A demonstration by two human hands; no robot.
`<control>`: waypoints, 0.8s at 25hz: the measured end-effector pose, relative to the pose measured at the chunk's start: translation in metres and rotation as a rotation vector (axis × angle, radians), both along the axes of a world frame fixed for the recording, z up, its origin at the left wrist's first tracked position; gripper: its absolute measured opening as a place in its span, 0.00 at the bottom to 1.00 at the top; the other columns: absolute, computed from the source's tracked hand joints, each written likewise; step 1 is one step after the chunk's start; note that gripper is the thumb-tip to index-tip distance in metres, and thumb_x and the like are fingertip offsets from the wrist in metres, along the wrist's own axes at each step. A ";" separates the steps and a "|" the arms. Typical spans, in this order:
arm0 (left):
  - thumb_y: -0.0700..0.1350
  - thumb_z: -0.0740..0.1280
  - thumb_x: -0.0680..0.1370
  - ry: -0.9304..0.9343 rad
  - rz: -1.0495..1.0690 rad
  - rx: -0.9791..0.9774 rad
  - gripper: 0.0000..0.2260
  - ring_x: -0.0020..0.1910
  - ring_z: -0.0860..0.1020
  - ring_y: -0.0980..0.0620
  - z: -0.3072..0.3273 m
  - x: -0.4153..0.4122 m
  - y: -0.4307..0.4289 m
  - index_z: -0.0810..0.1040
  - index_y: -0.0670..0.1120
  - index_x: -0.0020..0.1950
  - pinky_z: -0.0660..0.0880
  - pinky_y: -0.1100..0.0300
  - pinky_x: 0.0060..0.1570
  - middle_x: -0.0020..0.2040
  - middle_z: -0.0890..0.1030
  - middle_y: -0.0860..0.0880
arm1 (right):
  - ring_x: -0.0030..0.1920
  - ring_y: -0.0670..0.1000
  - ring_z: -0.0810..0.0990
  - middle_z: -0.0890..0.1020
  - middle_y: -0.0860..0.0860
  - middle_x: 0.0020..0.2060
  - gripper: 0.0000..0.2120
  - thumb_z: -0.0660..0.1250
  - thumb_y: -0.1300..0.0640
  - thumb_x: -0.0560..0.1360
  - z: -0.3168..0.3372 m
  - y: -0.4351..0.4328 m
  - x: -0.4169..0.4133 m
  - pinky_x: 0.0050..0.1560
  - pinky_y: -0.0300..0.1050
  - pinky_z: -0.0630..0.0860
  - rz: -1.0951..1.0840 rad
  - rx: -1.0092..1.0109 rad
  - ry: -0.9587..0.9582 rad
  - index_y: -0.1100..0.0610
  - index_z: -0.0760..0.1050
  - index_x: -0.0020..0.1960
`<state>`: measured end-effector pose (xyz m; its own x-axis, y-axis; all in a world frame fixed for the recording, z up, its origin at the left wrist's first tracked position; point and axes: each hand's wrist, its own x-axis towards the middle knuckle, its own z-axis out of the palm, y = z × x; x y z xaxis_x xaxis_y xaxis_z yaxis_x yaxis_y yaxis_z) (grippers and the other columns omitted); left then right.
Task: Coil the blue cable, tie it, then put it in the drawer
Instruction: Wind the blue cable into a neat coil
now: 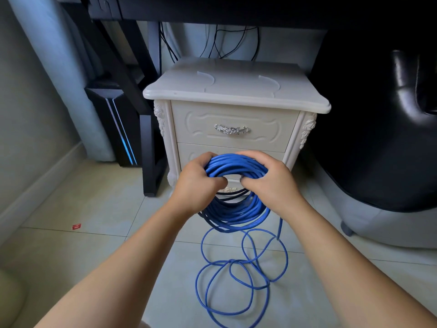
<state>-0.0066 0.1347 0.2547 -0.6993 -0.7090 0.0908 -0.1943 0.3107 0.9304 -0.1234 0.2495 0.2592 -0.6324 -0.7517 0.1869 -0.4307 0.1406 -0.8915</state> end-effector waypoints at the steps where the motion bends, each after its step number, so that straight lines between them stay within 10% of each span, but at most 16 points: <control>1: 0.35 0.69 0.66 0.036 0.024 0.069 0.12 0.29 0.72 0.55 0.001 -0.001 0.000 0.78 0.47 0.46 0.69 0.63 0.32 0.32 0.76 0.53 | 0.46 0.39 0.81 0.83 0.39 0.47 0.22 0.71 0.65 0.69 0.001 0.000 0.000 0.48 0.34 0.76 -0.016 -0.014 -0.039 0.40 0.79 0.54; 9: 0.32 0.66 0.68 0.274 0.253 0.547 0.07 0.29 0.69 0.50 0.001 -0.004 -0.004 0.74 0.43 0.38 0.71 0.54 0.39 0.28 0.71 0.49 | 0.46 0.49 0.82 0.83 0.46 0.44 0.17 0.74 0.57 0.67 -0.013 -0.004 0.003 0.58 0.56 0.78 -0.076 -0.099 -0.433 0.48 0.77 0.54; 20: 0.33 0.66 0.74 0.366 0.209 0.863 0.06 0.37 0.73 0.49 -0.013 -0.011 0.012 0.78 0.43 0.40 0.69 0.50 0.48 0.35 0.74 0.46 | 0.44 0.58 0.85 0.83 0.56 0.43 0.12 0.71 0.66 0.72 -0.019 -0.018 0.012 0.47 0.51 0.80 -0.251 -0.186 -0.757 0.54 0.75 0.51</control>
